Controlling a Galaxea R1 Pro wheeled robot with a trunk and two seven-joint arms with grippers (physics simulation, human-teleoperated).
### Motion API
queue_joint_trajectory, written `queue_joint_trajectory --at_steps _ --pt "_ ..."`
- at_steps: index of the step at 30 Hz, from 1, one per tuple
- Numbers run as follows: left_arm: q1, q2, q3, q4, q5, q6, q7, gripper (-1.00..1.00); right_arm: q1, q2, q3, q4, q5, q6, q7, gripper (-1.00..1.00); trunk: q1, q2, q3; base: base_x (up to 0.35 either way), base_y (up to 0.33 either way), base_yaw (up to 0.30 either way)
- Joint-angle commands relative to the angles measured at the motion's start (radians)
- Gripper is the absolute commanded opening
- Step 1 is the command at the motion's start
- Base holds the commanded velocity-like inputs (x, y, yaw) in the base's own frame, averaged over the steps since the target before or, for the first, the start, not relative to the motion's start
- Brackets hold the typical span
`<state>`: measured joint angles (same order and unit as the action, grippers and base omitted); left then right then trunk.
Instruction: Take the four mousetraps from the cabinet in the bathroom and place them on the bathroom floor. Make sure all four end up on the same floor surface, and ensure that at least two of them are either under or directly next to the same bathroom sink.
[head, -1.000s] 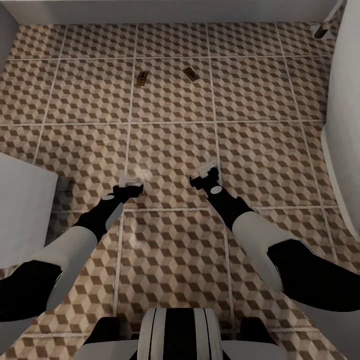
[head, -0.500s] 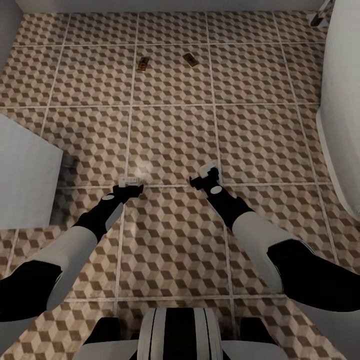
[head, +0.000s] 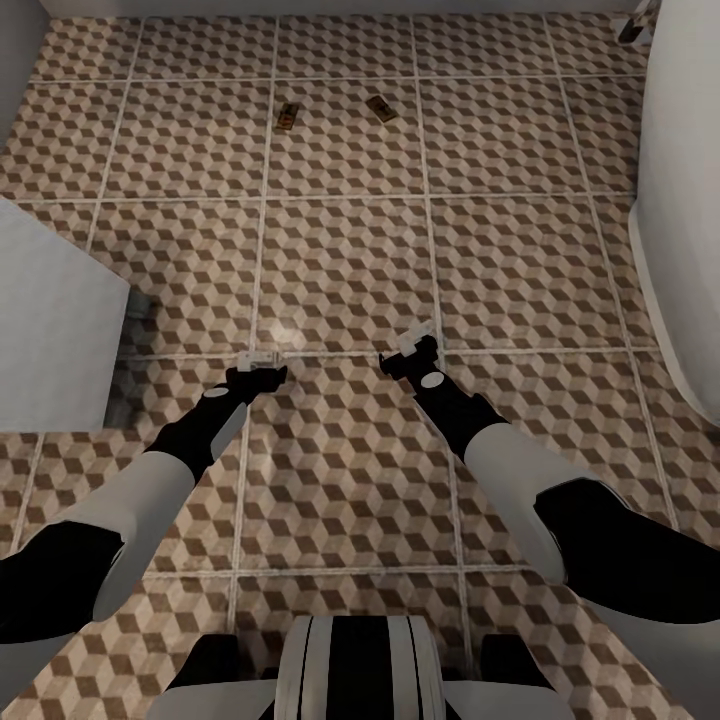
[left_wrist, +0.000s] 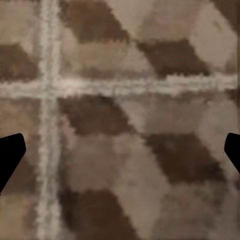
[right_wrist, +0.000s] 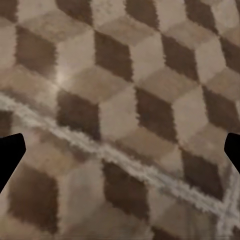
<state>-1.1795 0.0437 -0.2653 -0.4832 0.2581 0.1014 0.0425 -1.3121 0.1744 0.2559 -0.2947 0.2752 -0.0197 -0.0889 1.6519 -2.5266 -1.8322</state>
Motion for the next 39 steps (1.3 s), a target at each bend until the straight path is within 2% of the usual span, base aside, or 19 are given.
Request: queue_joint_trajectory --at_steps 1,6,7,11,19,29,39 --pt "0.000 0.002 -0.008 -0.006 0.010 0.006 0.005 1.00 -0.001 0.000 0.003 0.002 0.007 -0.001 -0.006 1.00 0.000 0.000 0.000 -0.009 0.000 0.000" --pt "0.000 0.002 -0.007 -0.028 0.010 0.018 0.007 1.00 0.000 0.000 0.003 0.001 0.008 0.001 -0.006 1.00 0.000 0.000 0.000 -0.004 0.000 0.000" --pt "0.000 0.003 -0.006 -0.033 0.010 0.041 0.008 1.00 0.000 0.000 0.003 0.002 0.008 0.002 -0.006 1.00 0.000 0.000 0.000 0.000 0.000 0.000" --pt "0.000 0.007 -0.005 -0.035 0.011 0.061 0.008 1.00 0.000 0.000 0.003 0.002 0.007 0.003 -0.006 1.00 0.000 0.000 0.000 0.000 0.000 0.000" --pt "0.000 0.009 -0.005 -0.032 0.012 0.067 0.008 1.00 0.001 0.000 0.003 0.002 0.007 0.003 -0.007 1.00 0.000 0.000 0.000 0.000 0.000 0.000" --pt "0.000 0.011 -0.005 -0.020 0.012 0.097 0.009 1.00 0.001 0.000 0.003 0.018 0.007 0.003 -0.008 1.00 -0.005 0.002 0.038 0.000 0.000 0.000" --pt "0.000 0.009 -0.005 -0.001 0.012 0.099 0.009 1.00 0.001 0.000 0.003 0.036 0.007 0.002 -0.008 1.00 -0.009 0.004 0.077 0.000 0.000 0.000"
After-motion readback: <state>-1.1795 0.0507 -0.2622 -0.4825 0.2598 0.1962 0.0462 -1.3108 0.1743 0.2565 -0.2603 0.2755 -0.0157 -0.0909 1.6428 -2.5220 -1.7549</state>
